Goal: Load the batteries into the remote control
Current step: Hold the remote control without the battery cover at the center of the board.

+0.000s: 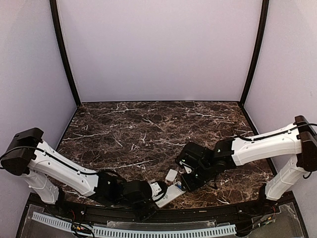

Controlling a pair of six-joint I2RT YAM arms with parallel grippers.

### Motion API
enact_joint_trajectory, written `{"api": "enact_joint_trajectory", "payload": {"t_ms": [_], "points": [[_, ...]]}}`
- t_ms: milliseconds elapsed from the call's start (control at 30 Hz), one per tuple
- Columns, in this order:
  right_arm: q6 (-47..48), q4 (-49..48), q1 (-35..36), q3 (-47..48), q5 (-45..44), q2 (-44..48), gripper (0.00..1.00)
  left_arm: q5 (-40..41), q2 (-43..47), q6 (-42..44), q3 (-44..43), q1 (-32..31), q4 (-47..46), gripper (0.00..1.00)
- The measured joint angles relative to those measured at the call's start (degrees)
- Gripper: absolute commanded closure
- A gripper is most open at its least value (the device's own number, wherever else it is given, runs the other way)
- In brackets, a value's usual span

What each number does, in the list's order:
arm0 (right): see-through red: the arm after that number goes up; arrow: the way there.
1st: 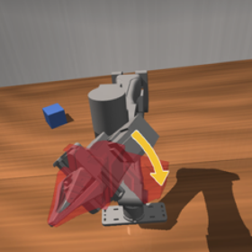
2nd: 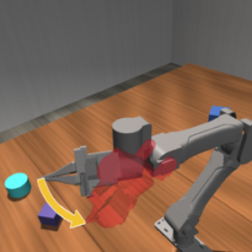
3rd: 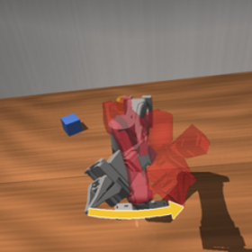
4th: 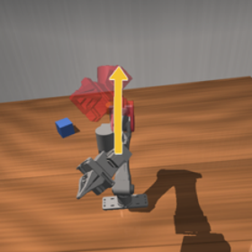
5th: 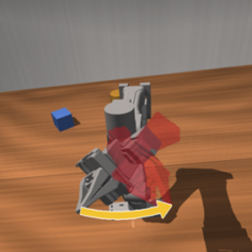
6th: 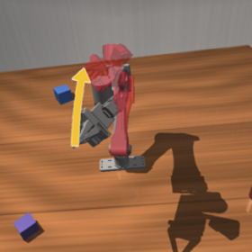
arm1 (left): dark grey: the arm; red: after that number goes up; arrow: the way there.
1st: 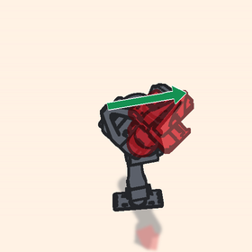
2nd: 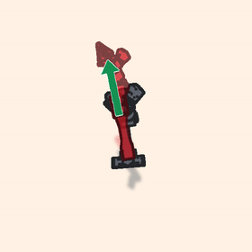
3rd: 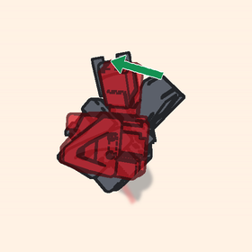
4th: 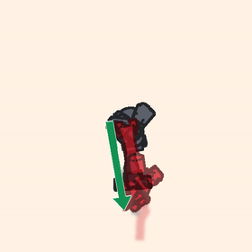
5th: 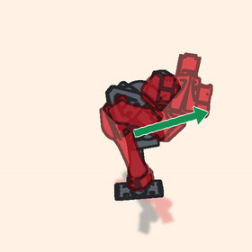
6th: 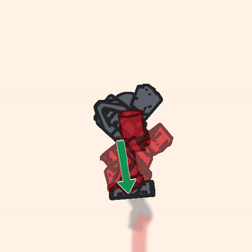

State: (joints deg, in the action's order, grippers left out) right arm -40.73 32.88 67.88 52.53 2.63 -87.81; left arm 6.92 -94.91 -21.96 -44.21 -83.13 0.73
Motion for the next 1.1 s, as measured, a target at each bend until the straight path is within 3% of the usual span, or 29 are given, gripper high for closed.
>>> {"api": "enact_joint_trajectory", "payload": {"t_ms": [200,400,567,767,900,1100], "points": [[1.03,-1.27,-1.05,-0.46,0.44,0.74,0.76,10.43,10.01,-1.03,10.34,-6.88,0.63,0.02],[1.05,-3.87,-1.33,-2.19,1.49,3.82,0.75,20.26,15.47,2.82,23.63,-10.99,-18.1,0.01],[1.2,-5.49,-1.36,-3.28,1.77,4.11,0.75,24.55,6.32,13.22,29.81,-12.74,-44.46,0.01],[2.12,-6.29,-1.53,-3.28,1.86,3.96,0.76,27.58,-9.75,23.32,30.18,-13.07,-72.61,0.01],[2.38,-6.19,-1.64,-3.28,2.12,3.76,0.76,29.44,-14.62,24.15,30.01,-13.09,-81.22,0.01],[2.29,-6.16,-1.66,-3.28,2.4,3.74,0.77,29.27,-16.41,24.33,28.72,-12.39,-83.1,0.01]]}}
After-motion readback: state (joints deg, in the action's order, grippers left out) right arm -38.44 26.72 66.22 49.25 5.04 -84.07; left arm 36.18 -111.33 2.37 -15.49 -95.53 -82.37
